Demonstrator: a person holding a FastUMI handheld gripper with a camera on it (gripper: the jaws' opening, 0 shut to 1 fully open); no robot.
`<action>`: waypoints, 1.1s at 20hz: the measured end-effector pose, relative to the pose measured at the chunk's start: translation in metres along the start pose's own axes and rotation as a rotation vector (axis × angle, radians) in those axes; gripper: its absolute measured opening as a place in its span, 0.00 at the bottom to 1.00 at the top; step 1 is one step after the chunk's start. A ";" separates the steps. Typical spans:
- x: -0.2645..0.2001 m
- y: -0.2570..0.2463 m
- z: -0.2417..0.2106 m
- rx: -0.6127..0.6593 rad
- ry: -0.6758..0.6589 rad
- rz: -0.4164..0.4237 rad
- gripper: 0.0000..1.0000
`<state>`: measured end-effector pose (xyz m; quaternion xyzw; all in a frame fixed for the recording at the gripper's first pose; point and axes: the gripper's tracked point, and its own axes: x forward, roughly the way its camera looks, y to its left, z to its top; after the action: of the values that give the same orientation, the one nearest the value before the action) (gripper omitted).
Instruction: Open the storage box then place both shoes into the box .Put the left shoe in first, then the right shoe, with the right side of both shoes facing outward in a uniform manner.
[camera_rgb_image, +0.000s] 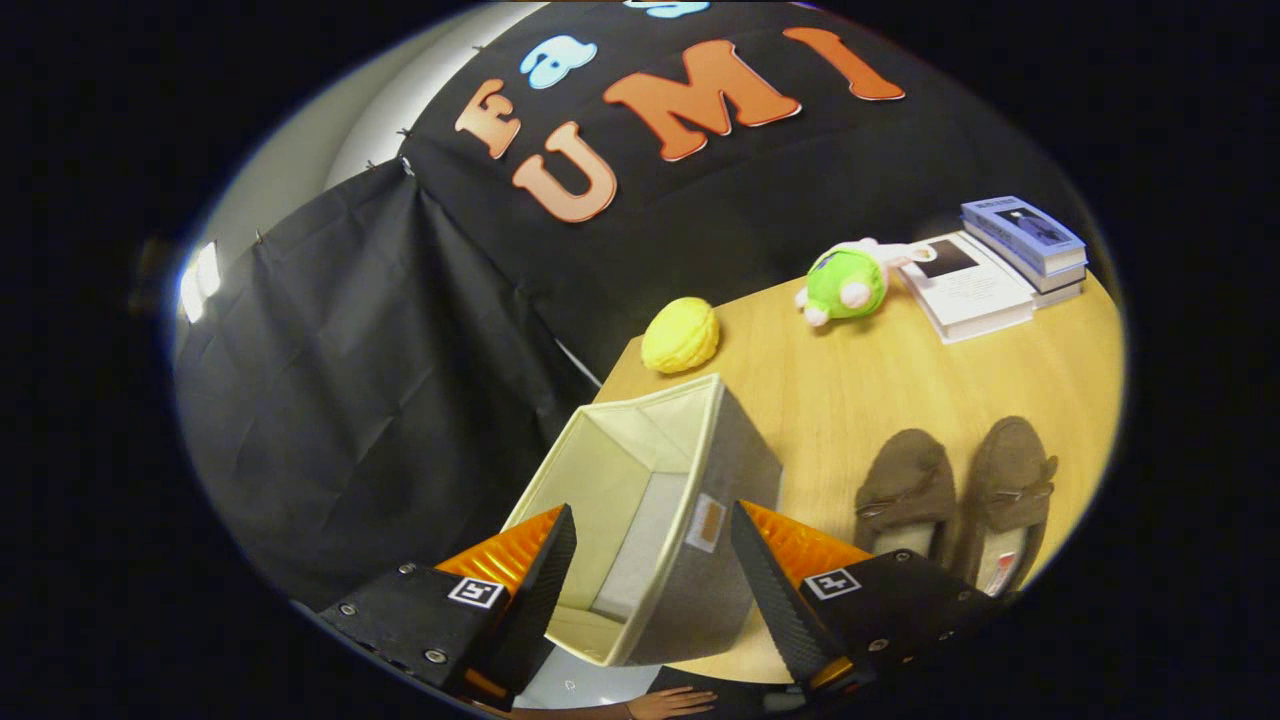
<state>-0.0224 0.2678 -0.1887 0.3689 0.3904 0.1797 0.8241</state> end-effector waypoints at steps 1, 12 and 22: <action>-0.006 -0.008 0.003 0.016 -0.006 -0.001 0.93; -0.009 -0.125 -0.033 0.037 0.077 -0.247 0.84; 0.002 -0.175 -0.047 -0.113 0.122 -0.452 0.70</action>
<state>-0.0565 0.1746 -0.3407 0.2138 0.5017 0.0340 0.8375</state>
